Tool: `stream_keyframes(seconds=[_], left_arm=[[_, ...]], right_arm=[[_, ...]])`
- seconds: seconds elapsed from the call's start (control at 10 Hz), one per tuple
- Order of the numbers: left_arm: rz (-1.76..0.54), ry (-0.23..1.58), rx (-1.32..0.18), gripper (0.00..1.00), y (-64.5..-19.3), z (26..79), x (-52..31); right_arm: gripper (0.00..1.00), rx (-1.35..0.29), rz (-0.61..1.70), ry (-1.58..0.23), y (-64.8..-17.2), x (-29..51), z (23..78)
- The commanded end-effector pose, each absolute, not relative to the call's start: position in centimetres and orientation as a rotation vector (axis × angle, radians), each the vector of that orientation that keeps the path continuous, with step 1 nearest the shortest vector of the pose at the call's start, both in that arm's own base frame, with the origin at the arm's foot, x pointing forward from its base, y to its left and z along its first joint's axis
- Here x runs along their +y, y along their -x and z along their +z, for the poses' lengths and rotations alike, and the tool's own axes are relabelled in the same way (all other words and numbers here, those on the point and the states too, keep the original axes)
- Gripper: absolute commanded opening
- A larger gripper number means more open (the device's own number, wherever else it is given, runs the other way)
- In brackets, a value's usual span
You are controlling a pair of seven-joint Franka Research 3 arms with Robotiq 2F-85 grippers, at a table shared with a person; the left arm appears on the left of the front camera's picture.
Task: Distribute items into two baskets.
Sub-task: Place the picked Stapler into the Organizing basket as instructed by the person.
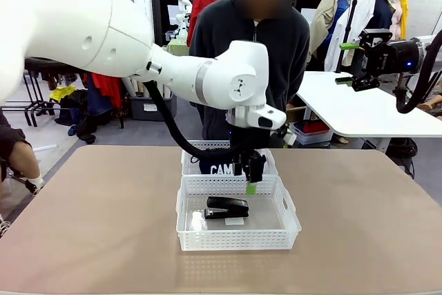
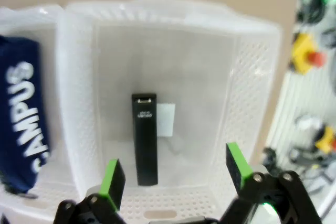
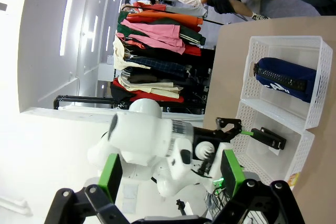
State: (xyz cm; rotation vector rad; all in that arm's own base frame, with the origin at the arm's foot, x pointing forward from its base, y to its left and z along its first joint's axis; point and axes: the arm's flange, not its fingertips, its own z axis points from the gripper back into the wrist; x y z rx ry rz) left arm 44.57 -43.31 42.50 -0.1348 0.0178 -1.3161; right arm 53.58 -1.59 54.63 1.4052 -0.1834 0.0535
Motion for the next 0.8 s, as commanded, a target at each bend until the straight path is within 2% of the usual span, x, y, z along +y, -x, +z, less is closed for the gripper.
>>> stream_keyframes(seconds=[0.0, 0.3, 0.7], left_arm=[[-1.178, 0.246, -0.088, 1.00, -42.1, 45.5, -41.2], [-1.066, 0.466, -0.248, 1.00, -41.5, 48.4, -38.3], [-0.895, 0.549, -0.403, 1.00, -39.6, 51.0, -32.1]], right_arm=[[1.00, -0.186, 0.053, -1.406, -53.5, -1.6, 54.8], [1.00, -0.186, 0.053, -1.406, -53.5, -1.6, 54.8], [1.00, -0.186, 0.053, -1.406, -53.5, -1.6, 54.8]])
